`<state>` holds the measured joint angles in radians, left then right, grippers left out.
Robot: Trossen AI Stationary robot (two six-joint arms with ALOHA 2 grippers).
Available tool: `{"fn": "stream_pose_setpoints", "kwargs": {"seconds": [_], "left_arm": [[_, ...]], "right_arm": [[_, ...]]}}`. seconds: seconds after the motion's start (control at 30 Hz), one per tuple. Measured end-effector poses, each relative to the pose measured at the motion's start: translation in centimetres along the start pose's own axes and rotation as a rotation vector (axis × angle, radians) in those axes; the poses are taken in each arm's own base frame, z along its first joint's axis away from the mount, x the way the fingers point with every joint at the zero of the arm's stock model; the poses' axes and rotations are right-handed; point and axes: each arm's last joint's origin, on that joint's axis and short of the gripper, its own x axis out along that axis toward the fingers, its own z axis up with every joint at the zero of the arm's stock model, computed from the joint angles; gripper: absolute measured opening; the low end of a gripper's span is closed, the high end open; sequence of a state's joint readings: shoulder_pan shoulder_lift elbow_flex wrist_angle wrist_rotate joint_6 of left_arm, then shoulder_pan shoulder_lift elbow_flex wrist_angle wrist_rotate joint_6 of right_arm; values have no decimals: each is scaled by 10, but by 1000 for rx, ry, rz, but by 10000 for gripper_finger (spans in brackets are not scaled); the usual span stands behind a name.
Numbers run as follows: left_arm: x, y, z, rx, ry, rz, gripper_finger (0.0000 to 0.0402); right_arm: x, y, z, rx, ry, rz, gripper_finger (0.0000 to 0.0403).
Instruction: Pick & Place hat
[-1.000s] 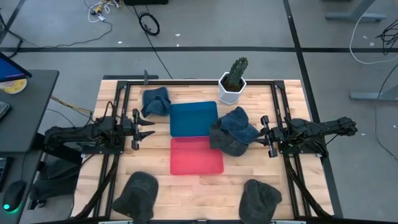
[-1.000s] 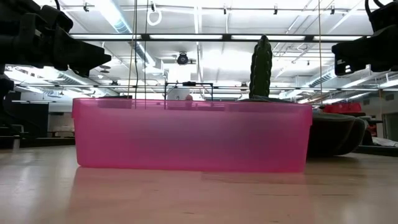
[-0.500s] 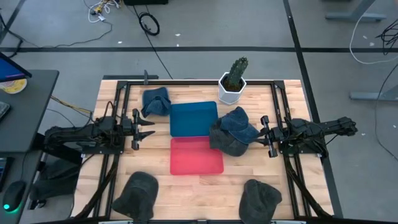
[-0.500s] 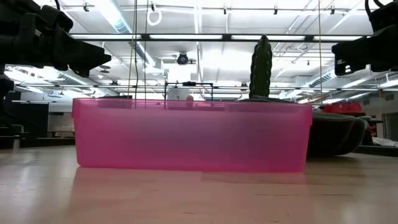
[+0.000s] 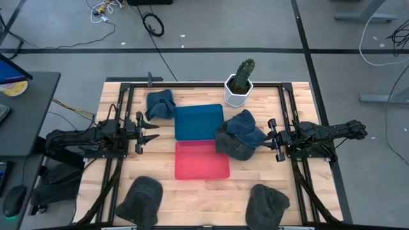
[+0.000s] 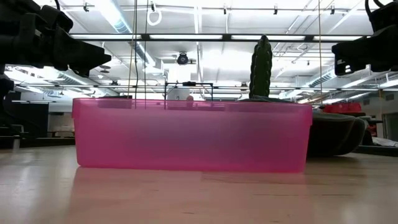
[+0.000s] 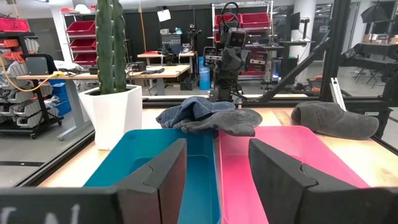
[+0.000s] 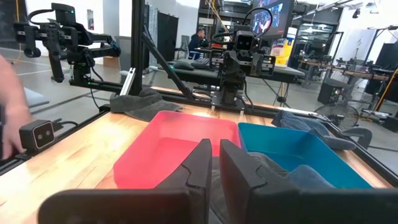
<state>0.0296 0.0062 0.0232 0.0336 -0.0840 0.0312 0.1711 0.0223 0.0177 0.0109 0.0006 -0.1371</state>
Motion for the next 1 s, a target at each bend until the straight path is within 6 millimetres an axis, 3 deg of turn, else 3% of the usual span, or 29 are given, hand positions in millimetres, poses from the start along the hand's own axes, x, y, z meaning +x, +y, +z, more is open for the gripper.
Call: {"fn": "stream_pose_setpoints", "kwargs": {"seconds": [0.6, 0.8, 1.0], "left_arm": [[0, 0, 0, 0, 0, 0, 179], [0, 0, 0, 0, 0, 0, 179], [0, 0, 0, 0, 0, 0, 179]], "right_arm": [[0, -1, 4, -3, -37, -8, 39], [-6, -5, 32, 0, -335, -77, 39], [-23, -14, 61, -36, -651, -316, 39]]}}
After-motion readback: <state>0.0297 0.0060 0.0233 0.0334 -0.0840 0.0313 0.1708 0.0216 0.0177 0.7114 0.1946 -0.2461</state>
